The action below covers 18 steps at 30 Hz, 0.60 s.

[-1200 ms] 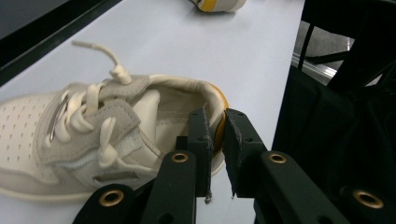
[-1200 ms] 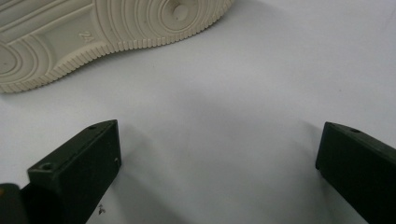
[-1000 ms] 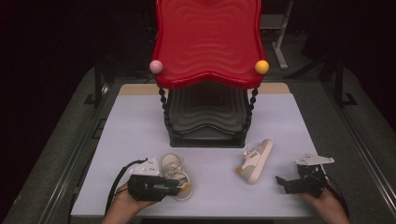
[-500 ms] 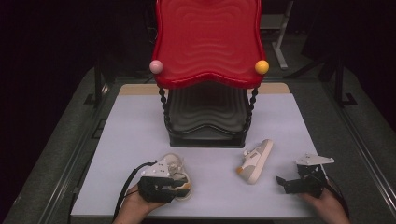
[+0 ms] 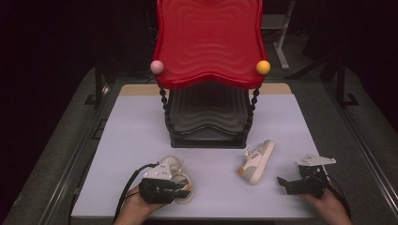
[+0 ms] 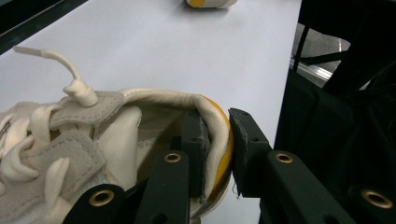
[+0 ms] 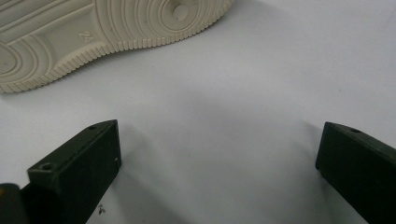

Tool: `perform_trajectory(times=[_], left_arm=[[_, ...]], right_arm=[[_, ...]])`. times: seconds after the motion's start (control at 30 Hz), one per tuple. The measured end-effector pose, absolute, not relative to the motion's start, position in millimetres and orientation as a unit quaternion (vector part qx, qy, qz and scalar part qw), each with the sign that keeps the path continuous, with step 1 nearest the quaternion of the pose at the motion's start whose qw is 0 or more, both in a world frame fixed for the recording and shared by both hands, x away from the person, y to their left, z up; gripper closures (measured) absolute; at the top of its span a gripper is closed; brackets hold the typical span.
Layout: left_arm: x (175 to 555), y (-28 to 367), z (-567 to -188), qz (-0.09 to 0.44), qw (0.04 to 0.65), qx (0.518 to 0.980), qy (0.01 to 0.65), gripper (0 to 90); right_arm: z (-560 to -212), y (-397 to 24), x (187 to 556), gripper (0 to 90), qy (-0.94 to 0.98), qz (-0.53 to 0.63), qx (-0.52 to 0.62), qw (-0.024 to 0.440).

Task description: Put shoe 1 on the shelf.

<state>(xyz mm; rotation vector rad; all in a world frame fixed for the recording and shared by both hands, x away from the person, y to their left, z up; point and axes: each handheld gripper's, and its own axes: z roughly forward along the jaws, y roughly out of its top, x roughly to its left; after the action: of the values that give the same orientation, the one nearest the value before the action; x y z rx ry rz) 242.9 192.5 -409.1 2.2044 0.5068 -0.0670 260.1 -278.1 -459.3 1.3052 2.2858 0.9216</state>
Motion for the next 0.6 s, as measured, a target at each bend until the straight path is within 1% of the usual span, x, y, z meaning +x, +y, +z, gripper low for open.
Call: perform_trajectory(times=[0.13,0.6], left_arm=[[243.8,187.9,-402.6,-0.035,0.426,0.882,0.198,76.8],[250.6,159.0,-373.2,-0.026,0.434,0.888,0.150,76.8]], right_arm=[[-459.3,-278.1,260.1,0.0,0.807,0.325,0.461,0.175],[-459.4,-278.1,260.2,0.0,0.807,0.326,0.461,0.176]])
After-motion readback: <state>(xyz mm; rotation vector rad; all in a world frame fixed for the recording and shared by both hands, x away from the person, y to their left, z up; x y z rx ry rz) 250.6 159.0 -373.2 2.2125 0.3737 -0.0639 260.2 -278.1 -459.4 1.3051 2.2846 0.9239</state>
